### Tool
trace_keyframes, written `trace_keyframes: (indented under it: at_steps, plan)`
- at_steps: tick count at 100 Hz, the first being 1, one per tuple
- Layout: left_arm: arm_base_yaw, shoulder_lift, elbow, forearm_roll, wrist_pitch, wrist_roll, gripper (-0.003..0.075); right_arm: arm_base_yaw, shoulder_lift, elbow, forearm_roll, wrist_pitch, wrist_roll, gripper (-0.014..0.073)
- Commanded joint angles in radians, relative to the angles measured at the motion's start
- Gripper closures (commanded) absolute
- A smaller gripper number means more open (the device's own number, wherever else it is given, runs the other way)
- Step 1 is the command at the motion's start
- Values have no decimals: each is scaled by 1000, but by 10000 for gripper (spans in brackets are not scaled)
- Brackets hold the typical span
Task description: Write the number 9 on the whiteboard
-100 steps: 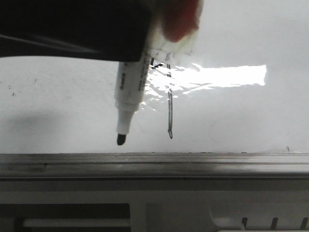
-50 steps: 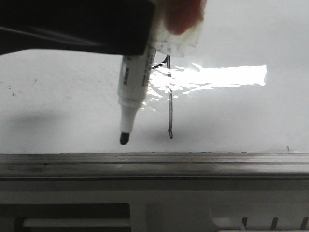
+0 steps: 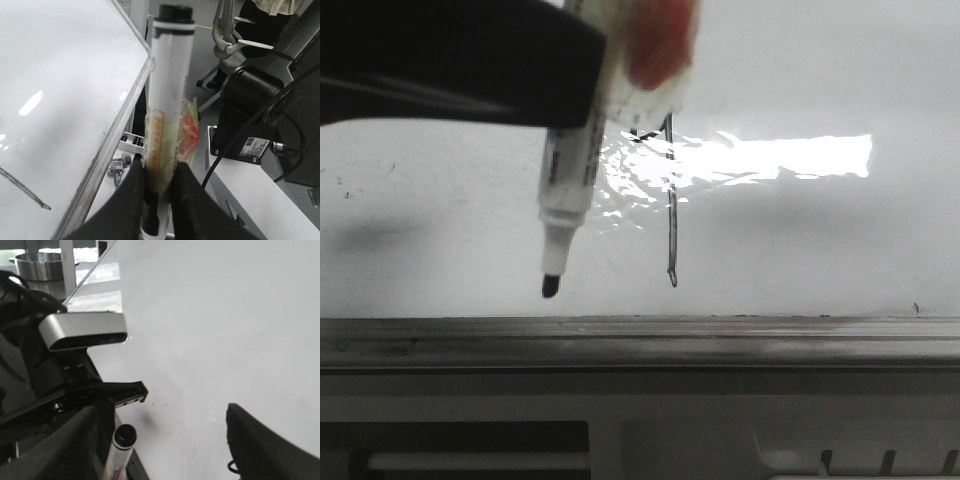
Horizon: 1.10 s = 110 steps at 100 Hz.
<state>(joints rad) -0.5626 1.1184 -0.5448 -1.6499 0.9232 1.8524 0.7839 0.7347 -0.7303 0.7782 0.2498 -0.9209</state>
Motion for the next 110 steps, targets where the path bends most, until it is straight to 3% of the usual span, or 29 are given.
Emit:
trace_keyframes:
  at_steps: [1, 13, 39, 59, 84, 96, 110]
  plan:
    - [21, -13, 5, -56, 55, -9, 738, -31, -33, -35, 5, -63, -12, 131]
    - [42, -13, 33, -76, 52, -9, 738, -63, -56, -35, 5, -64, -12, 237]
    - [44, -17, 31, -157, -68, -120, 738, -103, -58, -35, 5, -65, -12, 668]
    - [-13, -77, 24, -155, -334, -264, 738, -103, -58, -33, 5, -66, -12, 665]
    - [-228, -105, -52, -155, -778, -380, 739, -103, -58, 4, 5, -90, -12, 665]
    - [-332, -78, -83, -214, -1059, -415, 739, -103, -58, 15, 5, -90, -12, 665]
    - [-396, -36, -125, -212, -1212, -415, 739, -103, -58, 16, 14, -94, -12, 665]
